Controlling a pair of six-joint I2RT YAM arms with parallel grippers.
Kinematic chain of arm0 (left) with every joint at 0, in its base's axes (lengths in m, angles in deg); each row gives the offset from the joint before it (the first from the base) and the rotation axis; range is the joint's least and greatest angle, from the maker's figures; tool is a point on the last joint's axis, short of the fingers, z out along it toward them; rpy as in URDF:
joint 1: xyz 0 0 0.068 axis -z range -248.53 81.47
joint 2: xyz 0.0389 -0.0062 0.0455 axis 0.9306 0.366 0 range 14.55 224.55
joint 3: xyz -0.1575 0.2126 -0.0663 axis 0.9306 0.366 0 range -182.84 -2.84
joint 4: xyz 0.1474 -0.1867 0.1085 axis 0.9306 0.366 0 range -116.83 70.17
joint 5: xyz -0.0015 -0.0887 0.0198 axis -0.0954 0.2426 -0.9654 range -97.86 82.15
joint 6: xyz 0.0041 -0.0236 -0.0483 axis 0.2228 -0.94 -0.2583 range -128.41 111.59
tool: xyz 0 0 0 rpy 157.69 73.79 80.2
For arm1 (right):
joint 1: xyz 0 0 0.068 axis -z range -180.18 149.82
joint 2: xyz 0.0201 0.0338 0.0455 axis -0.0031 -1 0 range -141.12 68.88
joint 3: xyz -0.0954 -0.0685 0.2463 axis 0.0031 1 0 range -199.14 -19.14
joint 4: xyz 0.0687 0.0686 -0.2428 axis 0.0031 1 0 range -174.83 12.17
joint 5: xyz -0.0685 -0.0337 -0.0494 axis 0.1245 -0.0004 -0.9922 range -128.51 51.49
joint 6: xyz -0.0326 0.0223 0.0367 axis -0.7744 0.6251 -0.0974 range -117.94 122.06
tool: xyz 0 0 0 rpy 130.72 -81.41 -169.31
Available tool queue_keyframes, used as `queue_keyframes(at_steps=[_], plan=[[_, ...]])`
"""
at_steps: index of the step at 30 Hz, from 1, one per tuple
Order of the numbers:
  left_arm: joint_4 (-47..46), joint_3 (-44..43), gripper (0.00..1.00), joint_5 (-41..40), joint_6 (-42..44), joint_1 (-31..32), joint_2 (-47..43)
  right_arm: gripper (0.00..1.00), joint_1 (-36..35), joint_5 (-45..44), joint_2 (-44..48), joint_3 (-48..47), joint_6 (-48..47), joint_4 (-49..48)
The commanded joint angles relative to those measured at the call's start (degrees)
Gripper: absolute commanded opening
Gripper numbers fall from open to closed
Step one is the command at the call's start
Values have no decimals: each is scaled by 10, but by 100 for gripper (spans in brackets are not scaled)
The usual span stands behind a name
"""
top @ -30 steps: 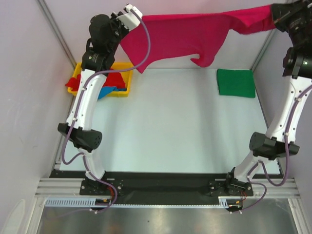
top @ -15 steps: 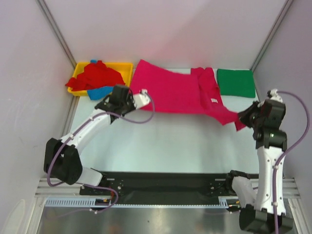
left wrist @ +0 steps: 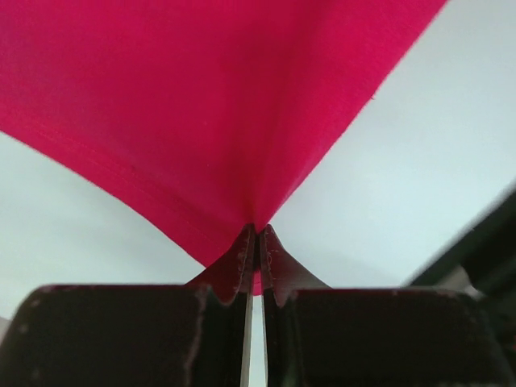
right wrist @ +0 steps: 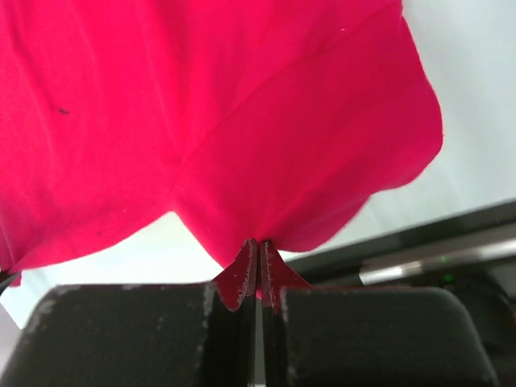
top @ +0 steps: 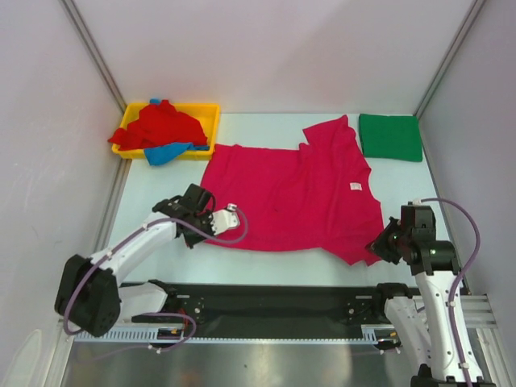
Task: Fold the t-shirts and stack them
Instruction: Flatten the tshirt out, then fold the tshirt
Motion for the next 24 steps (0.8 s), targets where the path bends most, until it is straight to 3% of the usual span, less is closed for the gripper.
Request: queue_keyframes(at_steps=[1,4,7,11,15,24], plan=[[140,22,7,58,3,4,-57,0,-30,-23,10,-40,37,50],[111,33,8,71,12,5,-81,0,-38,-11,-27,-37,29,-3],[61,-6,8,57,2,2,-42,0,-72,-13,-105,-31,17,-116],[-20,-80,9,15,-8,-23,40,0,-132,-54,-239,-76,-71,-261],[-69,-161,10,-29,-7,-48,132,0,-130,-72,-394,-119,-155,-334],[-132,-247,14,-55,8,-94,269,0,-104,-30,-591,-251,-268,-397]])
